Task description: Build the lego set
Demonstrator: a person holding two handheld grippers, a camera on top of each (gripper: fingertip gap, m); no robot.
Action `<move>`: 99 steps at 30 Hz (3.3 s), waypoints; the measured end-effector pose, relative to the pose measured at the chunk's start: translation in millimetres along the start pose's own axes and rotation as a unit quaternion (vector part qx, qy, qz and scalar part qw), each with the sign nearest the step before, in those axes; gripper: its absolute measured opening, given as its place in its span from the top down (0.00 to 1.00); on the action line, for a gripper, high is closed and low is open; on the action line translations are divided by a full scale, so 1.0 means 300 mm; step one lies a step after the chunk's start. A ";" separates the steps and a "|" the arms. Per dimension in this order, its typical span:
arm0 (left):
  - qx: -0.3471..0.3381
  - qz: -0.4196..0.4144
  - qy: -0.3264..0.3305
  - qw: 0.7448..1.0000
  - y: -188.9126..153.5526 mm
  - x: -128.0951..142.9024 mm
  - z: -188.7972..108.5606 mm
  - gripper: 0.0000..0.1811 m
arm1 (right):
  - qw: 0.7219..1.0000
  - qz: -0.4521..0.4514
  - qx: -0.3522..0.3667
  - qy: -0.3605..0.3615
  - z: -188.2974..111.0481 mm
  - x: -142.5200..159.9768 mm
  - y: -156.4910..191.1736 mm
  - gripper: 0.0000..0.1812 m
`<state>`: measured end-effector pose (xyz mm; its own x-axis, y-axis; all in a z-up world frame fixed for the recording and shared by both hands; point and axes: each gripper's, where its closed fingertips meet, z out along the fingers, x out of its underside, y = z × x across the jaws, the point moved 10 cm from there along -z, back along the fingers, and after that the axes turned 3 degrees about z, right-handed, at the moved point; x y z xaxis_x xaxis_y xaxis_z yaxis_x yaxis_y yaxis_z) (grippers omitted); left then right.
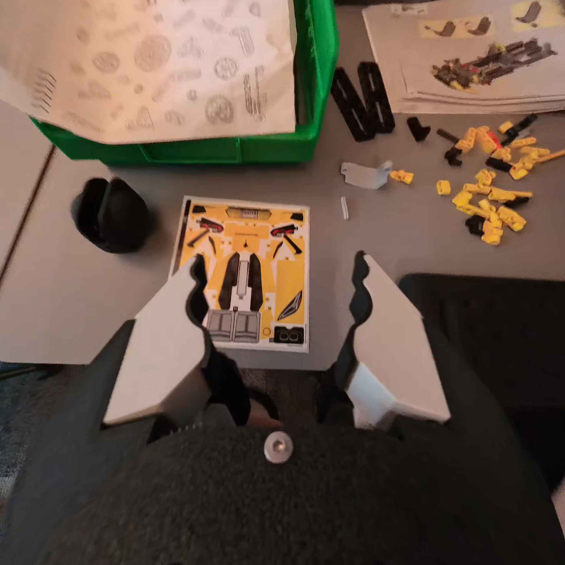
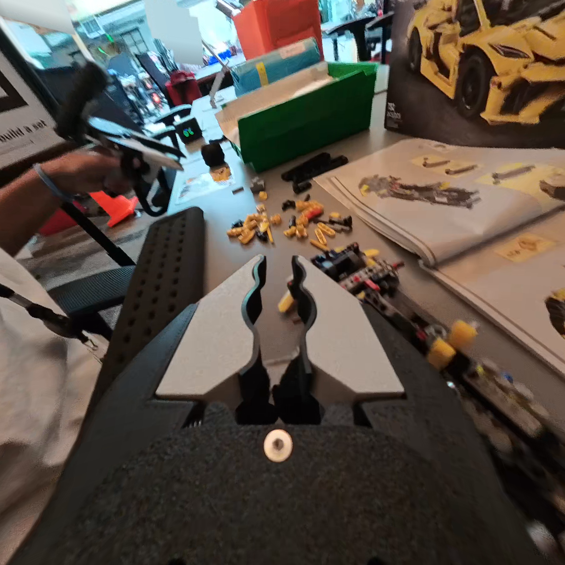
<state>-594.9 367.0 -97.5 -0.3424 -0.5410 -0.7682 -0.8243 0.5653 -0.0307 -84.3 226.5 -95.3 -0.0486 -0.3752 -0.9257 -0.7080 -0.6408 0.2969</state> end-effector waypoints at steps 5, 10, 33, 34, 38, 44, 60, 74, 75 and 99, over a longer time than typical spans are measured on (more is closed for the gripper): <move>-0.017 0.041 0.077 0.996 0.051 0.088 0.062 0.31 | 0.998 -0.019 -0.050 0.024 0.158 -0.054 0.043 0.91; -0.008 0.051 0.062 0.997 0.093 0.097 0.082 0.28 | 0.993 -0.051 -0.088 0.063 0.317 -0.077 0.115 0.92; -0.012 0.039 0.026 0.999 0.084 0.201 0.031 0.48 | 0.953 -0.005 -0.189 0.237 1.171 -0.079 0.335 0.79; -0.014 0.038 0.023 0.999 0.080 0.204 0.024 0.53 | 0.954 -0.003 -0.188 0.235 1.170 -0.078 0.334 0.79; -0.009 0.040 0.018 0.999 0.066 0.216 0.006 0.61 | 0.955 -0.006 -0.180 0.237 1.146 -0.070 0.328 0.79; -0.021 -0.133 -0.038 0.990 0.103 0.257 -0.060 0.57 | 0.956 -0.005 -0.177 0.233 1.094 -0.065 0.338 0.80; 0.173 -0.463 -0.108 0.863 0.177 0.412 -0.042 0.93 | 0.962 0.002 -0.174 0.211 0.996 -0.064 0.327 0.80; 0.279 -0.405 -0.226 0.841 0.023 0.163 -0.154 1.00 | 0.952 0.010 -0.226 0.208 0.952 -0.084 0.379 0.81; 0.299 -0.402 -0.250 0.828 0.003 0.131 -0.148 1.00 | 0.948 0.027 -0.239 0.209 0.941 -0.082 0.380 0.80; 0.506 -0.214 -0.216 0.807 -0.650 -0.217 0.095 0.92 | 0.943 0.235 -0.233 -0.039 0.210 -0.148 0.158 1.00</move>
<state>-399.1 309.6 -59.7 0.2455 -0.6778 -0.6931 0.0406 0.7215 -0.6912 -160.0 255.1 -55.0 -0.3443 -0.6530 -0.6746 -0.2106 -0.6465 0.7333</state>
